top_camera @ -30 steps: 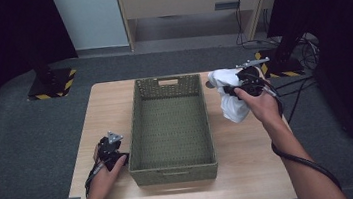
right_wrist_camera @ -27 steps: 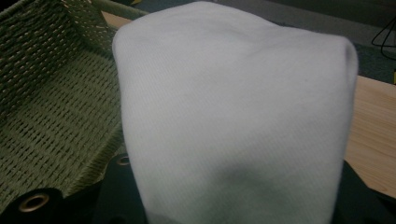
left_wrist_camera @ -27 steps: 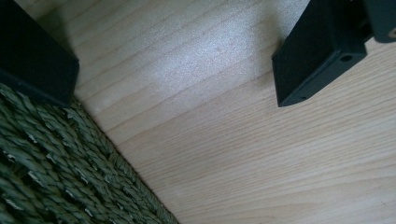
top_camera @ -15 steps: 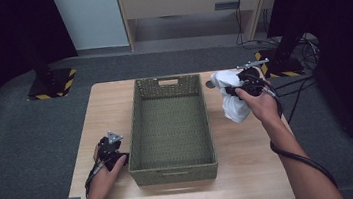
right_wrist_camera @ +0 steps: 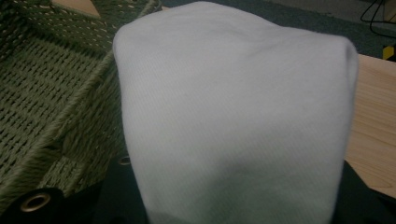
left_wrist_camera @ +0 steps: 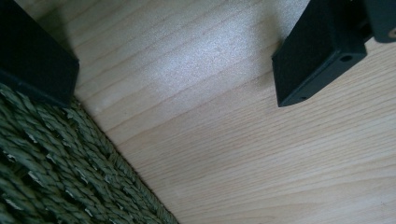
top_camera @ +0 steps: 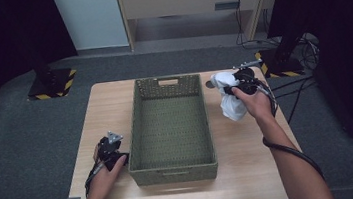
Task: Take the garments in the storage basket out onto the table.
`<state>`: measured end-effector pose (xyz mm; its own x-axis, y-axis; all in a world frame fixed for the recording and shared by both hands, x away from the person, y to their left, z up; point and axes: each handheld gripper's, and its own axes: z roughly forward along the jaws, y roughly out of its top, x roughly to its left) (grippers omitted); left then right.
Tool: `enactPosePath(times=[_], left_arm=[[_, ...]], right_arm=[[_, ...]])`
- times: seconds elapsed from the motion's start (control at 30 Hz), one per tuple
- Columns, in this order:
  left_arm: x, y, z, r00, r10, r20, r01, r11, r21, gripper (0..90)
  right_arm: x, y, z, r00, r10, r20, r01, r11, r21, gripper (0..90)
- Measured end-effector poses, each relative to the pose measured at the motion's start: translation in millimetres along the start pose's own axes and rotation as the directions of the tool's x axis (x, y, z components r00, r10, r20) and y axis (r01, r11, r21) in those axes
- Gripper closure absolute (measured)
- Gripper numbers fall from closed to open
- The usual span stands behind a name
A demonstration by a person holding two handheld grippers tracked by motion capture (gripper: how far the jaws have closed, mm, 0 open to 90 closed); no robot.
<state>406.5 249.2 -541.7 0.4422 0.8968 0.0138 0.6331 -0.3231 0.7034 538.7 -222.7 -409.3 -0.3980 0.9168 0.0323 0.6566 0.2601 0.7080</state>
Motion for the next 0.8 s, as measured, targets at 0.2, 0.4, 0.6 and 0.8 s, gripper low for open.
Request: enactPosePath(times=[0.2, 0.4, 0.6, 0.8], left_arm=[[0.3, 0.1, 0.1, 1.0000, 0.001, 0.002, -0.001, 1.0000, 0.000, 0.0], [0.2, 0.1, 0.1, 1.0000, 0.001, 0.002, -0.001, 1.0000, 0.000, 0.0], [0.2, 0.0, 0.0, 1.0000, 0.001, 0.001, -0.001, 1.0000, 0.000, 0.0], [0.2, 0.0, 0.1, 1.0000, 0.001, 0.002, -0.001, 1.0000, 0.000, 0.0]], right_arm=[[-3.5, 5.3, 16.1, 0.9997, 0.014, 0.018, -0.014, 1.000, 0.013, 50.7], [-6.2, 5.2, 36.6, 0.9990, 0.030, 0.034, -0.031, 0.999, 0.038, 50.6], [-9.6, 4.5, 55.3, 0.9973, 0.069, 0.023, -0.071, 0.996, 0.052, 50.5], [-15.0, -0.1, 72.3, 0.9964, 0.082, 0.024, -0.083, 0.993, 0.079, 50.3]])
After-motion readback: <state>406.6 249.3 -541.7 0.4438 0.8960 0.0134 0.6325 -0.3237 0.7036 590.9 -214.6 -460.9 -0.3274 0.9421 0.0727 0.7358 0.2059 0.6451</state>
